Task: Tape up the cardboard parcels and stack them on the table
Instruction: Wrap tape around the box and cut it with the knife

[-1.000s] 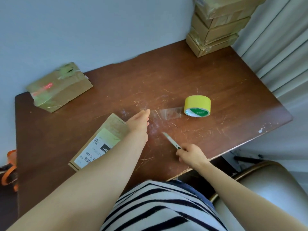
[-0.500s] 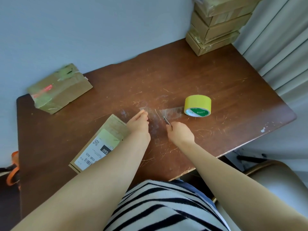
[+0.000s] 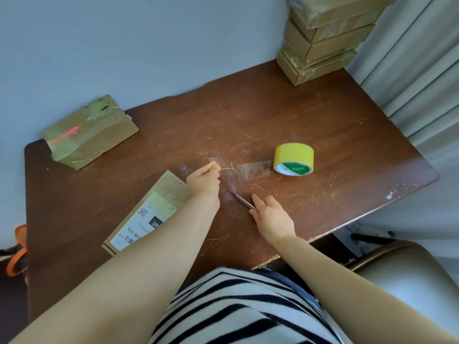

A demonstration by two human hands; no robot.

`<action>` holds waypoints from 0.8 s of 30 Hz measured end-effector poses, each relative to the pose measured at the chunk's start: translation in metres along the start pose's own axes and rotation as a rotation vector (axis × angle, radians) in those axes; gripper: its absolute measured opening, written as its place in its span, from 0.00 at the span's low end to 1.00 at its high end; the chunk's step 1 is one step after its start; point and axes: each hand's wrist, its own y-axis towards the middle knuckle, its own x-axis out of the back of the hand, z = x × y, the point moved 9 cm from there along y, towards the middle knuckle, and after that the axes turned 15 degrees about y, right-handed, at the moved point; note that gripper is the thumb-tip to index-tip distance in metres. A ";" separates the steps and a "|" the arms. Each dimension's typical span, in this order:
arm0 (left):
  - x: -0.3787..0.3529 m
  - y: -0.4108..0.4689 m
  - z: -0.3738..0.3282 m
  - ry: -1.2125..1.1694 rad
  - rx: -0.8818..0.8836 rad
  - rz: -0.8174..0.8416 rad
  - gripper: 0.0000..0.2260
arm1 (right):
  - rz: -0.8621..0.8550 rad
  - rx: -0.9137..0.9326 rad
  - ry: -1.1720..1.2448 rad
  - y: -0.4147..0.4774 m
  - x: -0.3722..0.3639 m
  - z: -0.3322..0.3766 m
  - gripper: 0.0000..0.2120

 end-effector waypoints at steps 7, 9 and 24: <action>0.040 0.015 -0.037 0.037 -0.053 0.009 0.05 | -0.202 0.088 0.020 0.004 0.030 0.013 0.20; 0.040 0.012 -0.046 0.073 -0.057 0.112 0.04 | -0.239 0.071 0.421 0.012 0.041 0.030 0.17; 0.113 -0.005 -0.030 0.112 -0.033 0.223 0.07 | 0.238 -0.195 1.183 0.028 0.003 0.112 0.07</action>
